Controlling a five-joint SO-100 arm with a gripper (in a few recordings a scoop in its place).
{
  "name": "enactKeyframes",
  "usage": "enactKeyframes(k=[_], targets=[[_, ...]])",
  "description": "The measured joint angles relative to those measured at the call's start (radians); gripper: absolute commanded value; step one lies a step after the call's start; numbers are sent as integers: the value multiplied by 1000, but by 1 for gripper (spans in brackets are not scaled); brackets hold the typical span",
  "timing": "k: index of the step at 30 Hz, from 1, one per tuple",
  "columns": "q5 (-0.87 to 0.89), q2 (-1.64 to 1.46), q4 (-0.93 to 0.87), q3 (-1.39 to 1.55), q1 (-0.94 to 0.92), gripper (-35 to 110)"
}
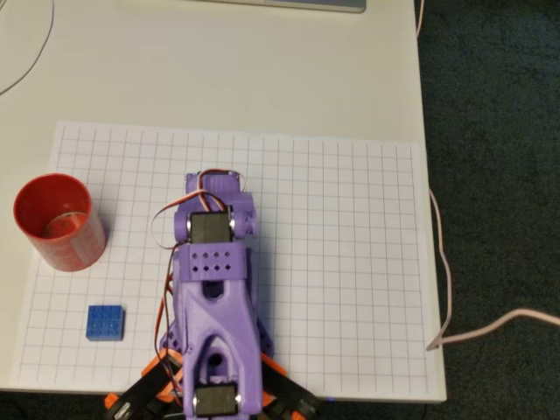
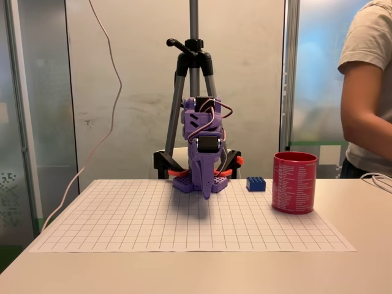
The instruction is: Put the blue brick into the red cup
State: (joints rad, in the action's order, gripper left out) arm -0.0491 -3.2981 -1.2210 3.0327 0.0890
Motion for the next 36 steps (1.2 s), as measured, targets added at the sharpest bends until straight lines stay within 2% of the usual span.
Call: enactKeyframes(k=[2, 5, 7, 9, 12, 14, 24, 26, 31, 36], targets=[[-72, 0, 15, 6, 0, 1], [-368, 6, 9, 34, 41, 0], [-431, -3, 15, 37, 35, 0], [-360, -3, 35, 37, 48, 0], [-120, -3, 52, 37, 29, 0], [-29, -3, 55, 37, 32, 2], [-31, 44, 21, -64, 2, 0], [-11, 69, -3, -167, -21, 0], [26, 407, -104, -561, -14, 0], [15, 841, -339, -1051, 89, 0]])
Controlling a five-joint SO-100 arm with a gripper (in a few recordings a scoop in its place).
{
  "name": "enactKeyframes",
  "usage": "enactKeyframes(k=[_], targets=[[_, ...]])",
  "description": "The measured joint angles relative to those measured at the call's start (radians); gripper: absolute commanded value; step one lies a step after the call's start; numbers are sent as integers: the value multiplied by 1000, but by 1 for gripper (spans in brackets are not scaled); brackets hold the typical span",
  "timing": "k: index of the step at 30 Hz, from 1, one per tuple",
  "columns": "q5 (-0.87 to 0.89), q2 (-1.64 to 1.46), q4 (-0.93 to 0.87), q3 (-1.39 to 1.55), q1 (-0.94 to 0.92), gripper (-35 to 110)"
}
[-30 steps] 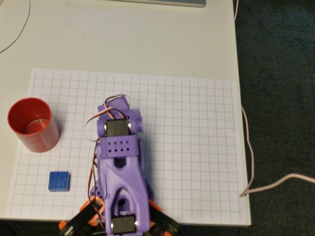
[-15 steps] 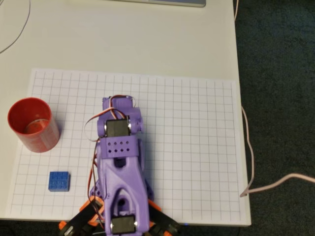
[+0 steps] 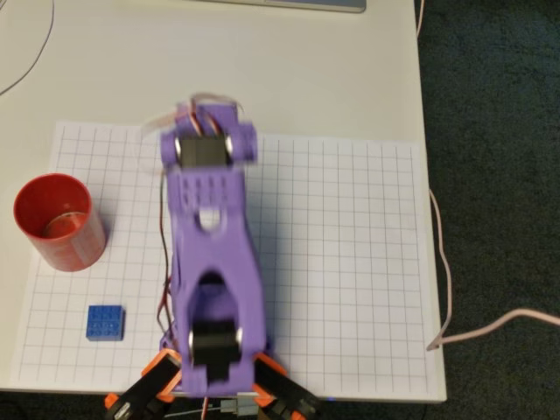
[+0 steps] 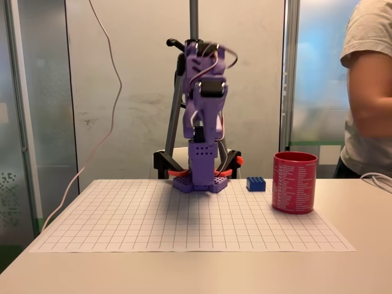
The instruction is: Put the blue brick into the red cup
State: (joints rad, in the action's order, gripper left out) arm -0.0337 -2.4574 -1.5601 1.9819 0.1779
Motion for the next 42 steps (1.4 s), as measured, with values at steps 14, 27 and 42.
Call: enactKeyframes(k=[14, 27, 42], targets=[[-135, 569, -138, -574, 749, 0], [-236, 672, -137, -726, 1440, 0], [-196, 442, 101, -103, 1526, 0]])
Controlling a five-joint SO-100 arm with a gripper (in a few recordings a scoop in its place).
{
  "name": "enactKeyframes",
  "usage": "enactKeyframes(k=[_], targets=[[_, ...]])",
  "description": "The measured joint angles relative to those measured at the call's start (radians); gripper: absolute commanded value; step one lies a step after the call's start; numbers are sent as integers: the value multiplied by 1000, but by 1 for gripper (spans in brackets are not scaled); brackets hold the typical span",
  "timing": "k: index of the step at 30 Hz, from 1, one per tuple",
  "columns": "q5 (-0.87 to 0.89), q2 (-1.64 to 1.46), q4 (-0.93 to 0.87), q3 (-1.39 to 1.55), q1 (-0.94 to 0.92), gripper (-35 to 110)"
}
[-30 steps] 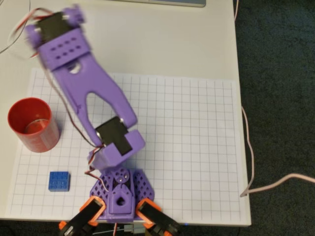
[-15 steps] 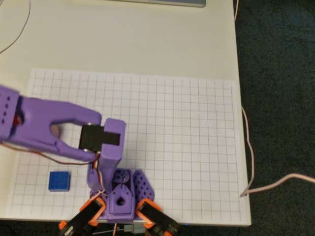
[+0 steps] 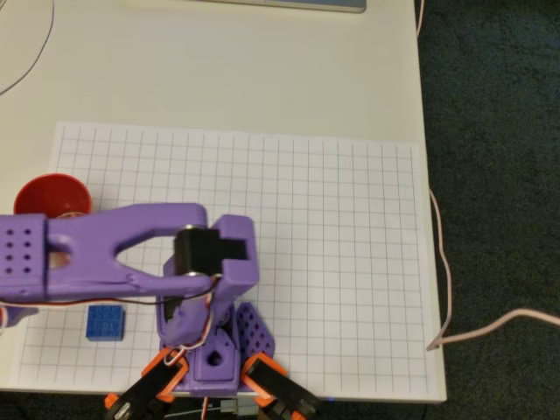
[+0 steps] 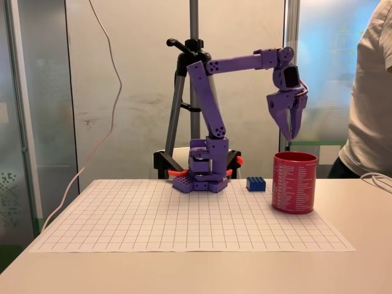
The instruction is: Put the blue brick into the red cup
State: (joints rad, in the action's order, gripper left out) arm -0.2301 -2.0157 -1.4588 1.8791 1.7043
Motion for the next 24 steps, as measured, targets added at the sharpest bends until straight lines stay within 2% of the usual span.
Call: enactKeyframes(k=[10, 24], targets=[[43, -230, 95, 325, -26, 0], [61, -511, 304, 701, -163, 0]])
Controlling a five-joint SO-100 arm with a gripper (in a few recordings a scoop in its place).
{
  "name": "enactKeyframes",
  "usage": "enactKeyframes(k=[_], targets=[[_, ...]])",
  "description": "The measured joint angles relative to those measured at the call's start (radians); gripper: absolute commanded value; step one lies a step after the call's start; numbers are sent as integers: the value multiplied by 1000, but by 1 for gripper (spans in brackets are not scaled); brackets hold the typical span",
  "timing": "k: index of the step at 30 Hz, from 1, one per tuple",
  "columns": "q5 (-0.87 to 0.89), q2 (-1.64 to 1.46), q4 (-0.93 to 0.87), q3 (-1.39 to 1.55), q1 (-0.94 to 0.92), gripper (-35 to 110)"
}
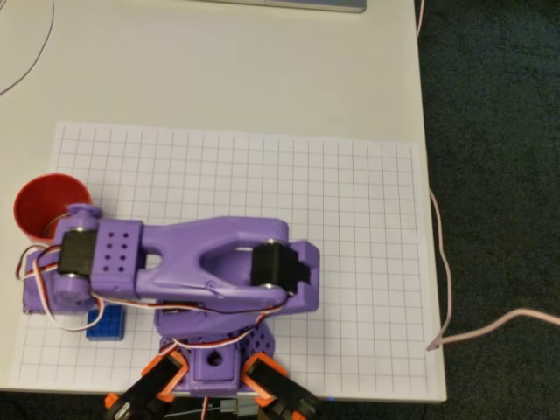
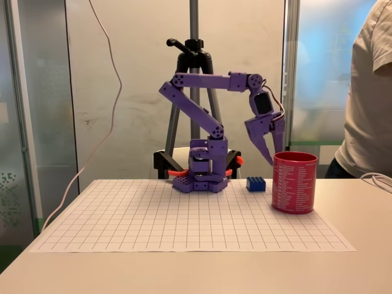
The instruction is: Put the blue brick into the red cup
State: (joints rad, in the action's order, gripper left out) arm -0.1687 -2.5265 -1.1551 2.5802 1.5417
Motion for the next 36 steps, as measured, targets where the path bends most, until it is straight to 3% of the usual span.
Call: enactKeyframes(k=[17, 19, 21, 23, 36], targets=[[-132, -60, 95, 160, 57, 0], [-155, -28, 97, 172, 84, 4], [-170, -2, 97, 172, 86, 22], [-173, -2, 95, 172, 64, 49], [-264, -41, -46, 97, 71, 48]])
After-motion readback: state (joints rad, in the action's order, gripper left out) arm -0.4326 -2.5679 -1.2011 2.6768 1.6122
